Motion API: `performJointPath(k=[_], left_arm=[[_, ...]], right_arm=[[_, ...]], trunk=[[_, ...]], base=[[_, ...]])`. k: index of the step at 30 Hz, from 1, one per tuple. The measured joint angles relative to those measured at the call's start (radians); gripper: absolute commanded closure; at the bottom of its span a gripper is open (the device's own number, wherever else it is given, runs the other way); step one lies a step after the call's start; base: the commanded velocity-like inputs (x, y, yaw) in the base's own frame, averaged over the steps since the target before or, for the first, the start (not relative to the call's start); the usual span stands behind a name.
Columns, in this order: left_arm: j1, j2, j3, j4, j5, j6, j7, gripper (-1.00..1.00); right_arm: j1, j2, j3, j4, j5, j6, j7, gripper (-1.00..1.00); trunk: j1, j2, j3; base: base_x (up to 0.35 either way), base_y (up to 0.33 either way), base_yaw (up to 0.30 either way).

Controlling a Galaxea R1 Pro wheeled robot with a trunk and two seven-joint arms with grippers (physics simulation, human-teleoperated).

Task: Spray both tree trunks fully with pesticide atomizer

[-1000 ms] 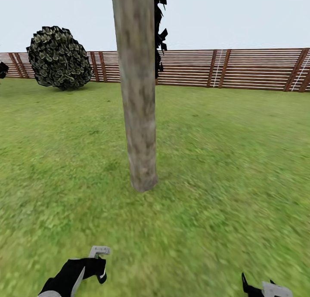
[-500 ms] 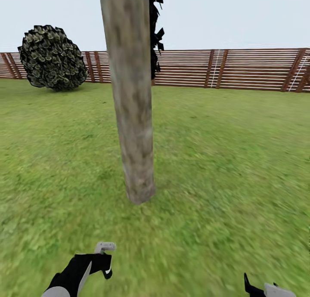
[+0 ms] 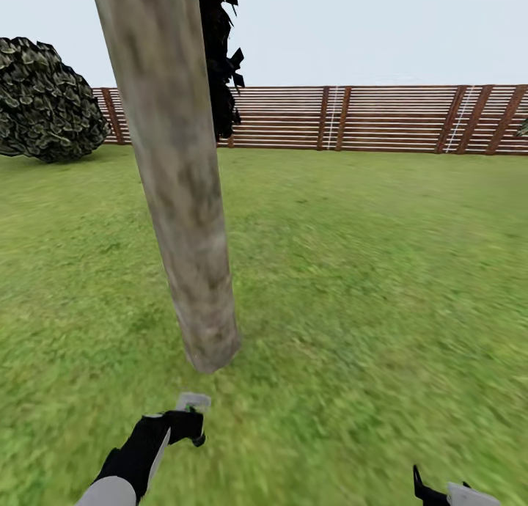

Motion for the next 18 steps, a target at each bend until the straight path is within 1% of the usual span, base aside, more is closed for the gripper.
performJointPath(k=[1, 2, 3, 4, 5, 6, 8, 9, 11, 12, 13, 14, 15, 17, 18], left_arm=[[-0.002, 0.010, 0.002, -0.017, -0.009, 0.000, 0.001, 1.00], [-0.004, 0.023, 0.003, -0.031, -0.010, 0.001, 0.001, 1.00], [-0.005, 0.043, 0.003, -0.045, -0.010, 0.001, 0.000, 1.00], [-0.006, 0.024, -0.049, -0.112, 0.006, -0.008, -0.008, 1.00], [-0.006, 0.023, -0.064, -0.117, 0.000, -0.009, -0.008, 1.00], [-0.006, 0.024, -0.071, -0.117, -0.002, -0.010, -0.006, 1.00], [-0.006, 0.032, -0.078, -0.114, -0.003, -0.011, -0.005, 1.00], [-0.006, 0.040, -0.078, -0.116, -0.006, -0.012, -0.006, 1.00], [-0.006, 0.062, -0.074, -0.116, -0.005, -0.013, -0.006, 1.00], [-0.006, 0.078, -0.073, -0.116, -0.004, -0.014, -0.007, 1.00], [-0.005, 0.085, -0.075, -0.116, 0.000, -0.014, -0.008, 1.00], [-0.004, 0.084, -0.078, -0.116, 0.002, -0.014, -0.009, 1.00], [-0.004, 0.076, -0.081, -0.116, 0.003, -0.014, -0.010, 1.00], [-0.003, 0.037, -0.105, -0.117, 0.003, -0.014, -0.012, 1.00], [-0.003, 0.029, -0.112, -0.117, 0.000, -0.014, -0.012, 1.00]], right_arm=[[0.000, 0.000, 0.000, 0.000, 0.000, 0.000, 0.000, -1.00], [0.000, 0.000, 0.000, 0.000, 0.000, 0.000, 0.000, -1.00], [0.000, 0.000, 0.000, 0.000, 0.000, 0.000, 0.000, -1.00], [0.000, -0.001, 0.000, 0.000, 0.007, 0.000, 0.001, -1.00], [0.000, -0.001, 0.000, 0.000, 0.008, 0.000, 0.001, -1.00], [0.000, -0.001, 0.000, 0.000, 0.008, 0.000, 0.001, -1.00], [0.000, -0.001, 0.000, 0.000, 0.008, 0.000, 0.001, -1.00], [0.000, -0.001, 0.000, 0.000, 0.008, 0.000, 0.000, -1.00], [0.000, -0.001, 0.000, 0.000, 0.008, -0.001, 0.000, -1.00], [0.000, -0.001, 0.000, 0.000, 0.008, -0.001, -0.001, -1.00], [0.000, -0.001, 0.000, 0.000, 0.008, -0.001, -0.001, -1.00], [0.000, -0.001, 0.001, 0.000, 0.008, -0.001, -0.001, -1.00], [0.000, -0.001, 0.001, 0.000, 0.008, -0.001, -0.001, -1.00], [0.000, -0.001, 0.001, 0.000, 0.008, -0.001, -0.002, -1.00], [0.000, -0.001, 0.001, 0.000, 0.008, -0.001, -0.002, -1.00]], trunk=[[0.000, 0.000, 0.000], [0.000, 0.000, 0.000], [0.000, 0.000, 0.000], [0.000, 0.000, 0.000], [0.000, 0.000, 0.000], [0.000, 0.000, 0.000], [0.000, 0.000, 0.000], [0.000, 0.000, 0.000], [0.000, 0.000, 0.000], [0.000, 0.000, 0.000], [0.000, 0.000, 0.000], [0.000, 0.000, 0.000], [0.000, 0.000, 0.000], [0.000, 0.000, 0.000], [0.000, 0.000, 0.000]], base=[[0.000, 0.000, 0.000], [0.000, 0.000, 0.000], [-0.006, 0.000, 0.000], [-0.003, 0.000, 0.000], [-0.002, 0.000, 0.000], [0.000, 0.000, 0.000], [0.000, 0.000, 0.000], [0.000, 0.000, 0.000], [0.000, 0.000, 0.000], [0.000, 0.000, 0.000], [0.000, 0.000, 0.000], [0.000, 0.000, 0.000], [0.000, 0.000, 0.000], [0.000, 0.000, 0.000], [0.000, 0.000, 0.000]])
